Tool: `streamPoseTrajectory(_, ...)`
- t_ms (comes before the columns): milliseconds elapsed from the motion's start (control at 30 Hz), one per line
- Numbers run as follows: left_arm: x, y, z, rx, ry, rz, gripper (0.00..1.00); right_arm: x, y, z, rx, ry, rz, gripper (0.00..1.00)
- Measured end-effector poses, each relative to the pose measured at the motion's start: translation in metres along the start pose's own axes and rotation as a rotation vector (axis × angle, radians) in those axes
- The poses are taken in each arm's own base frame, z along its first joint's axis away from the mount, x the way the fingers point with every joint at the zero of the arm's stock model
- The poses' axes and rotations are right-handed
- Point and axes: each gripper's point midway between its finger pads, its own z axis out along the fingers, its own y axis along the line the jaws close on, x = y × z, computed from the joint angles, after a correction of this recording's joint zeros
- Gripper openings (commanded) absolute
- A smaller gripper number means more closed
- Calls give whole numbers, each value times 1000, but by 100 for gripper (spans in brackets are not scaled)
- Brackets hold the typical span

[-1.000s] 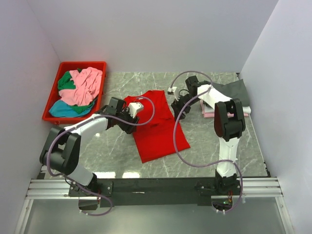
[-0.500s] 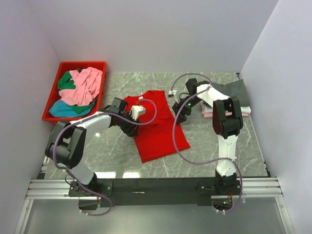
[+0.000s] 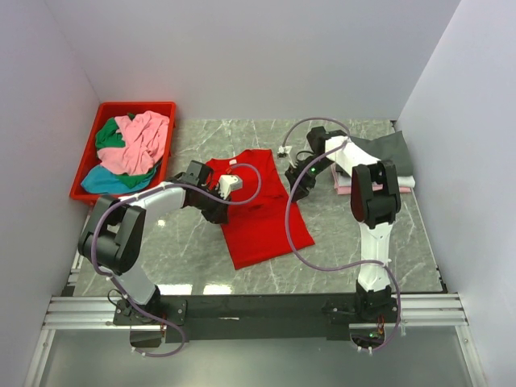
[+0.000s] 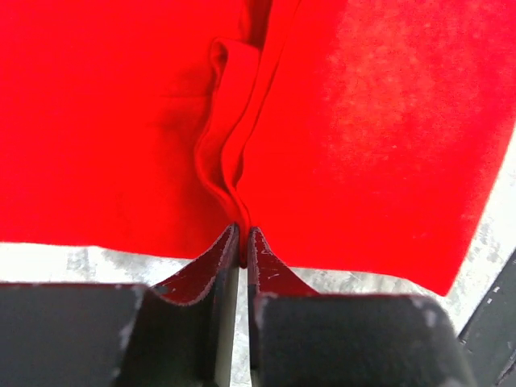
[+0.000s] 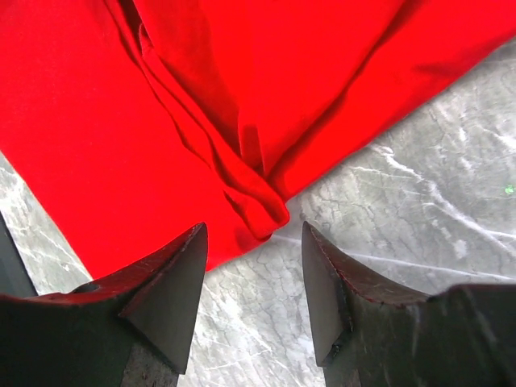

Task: Fold and stack the t-shirts
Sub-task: Fold the tshirt

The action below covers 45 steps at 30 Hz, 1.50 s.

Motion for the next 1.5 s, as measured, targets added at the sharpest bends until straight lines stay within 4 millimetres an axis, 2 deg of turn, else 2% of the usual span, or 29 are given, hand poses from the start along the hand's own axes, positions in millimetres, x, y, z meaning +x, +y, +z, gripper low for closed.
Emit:
streamPoseTrajectory(267,-1,-5,-1,29,-1,-2,10,3,-6,7,-17,17,27,61)
streamPoseTrajectory(400,0,-7,-1,37,0,-4,3,7,-9,12,-30,34,46,56)
streamPoseTrajectory(433,0,-8,-1,40,-1,-4,1,7,-9,12,-33,37,48,53)
streamPoseTrajectory(467,0,-8,-1,42,-1,-4,1,7,-9,12,-36,39,51,44)
streamPoseTrajectory(533,0,-8,-1,44,-1,-3,1,6,-10,13,-42,41,53,34)
streamPoseTrajectory(567,0,-8,-1,44,-2,-2,1,7,-9,13,-46,43,56,23)
streamPoseTrajectory(633,0,-9,-1,46,-2,-2,1,7,-8,13,-57,46,59,15)
streamPoseTrajectory(667,-1,-9,-1,48,-3,-1,1,8,-7,13,-61,48,60,6)
streamPoseTrajectory(733,0,-10,-1,51,-3,-1,1,9,-4,13,-72,52,64,1)
streamPoseTrajectory(967,-4,-13,-7,48,-13,9,1,9,1,10,-91,45,70,0)
streamPoseTrajectory(1200,-19,-18,-23,29,-64,45,1,7,4,8,-103,32,63,0)
streamPoseTrajectory(1500,-23,-21,-30,23,-82,59,1,-3,12,-7,-97,1,32,0)
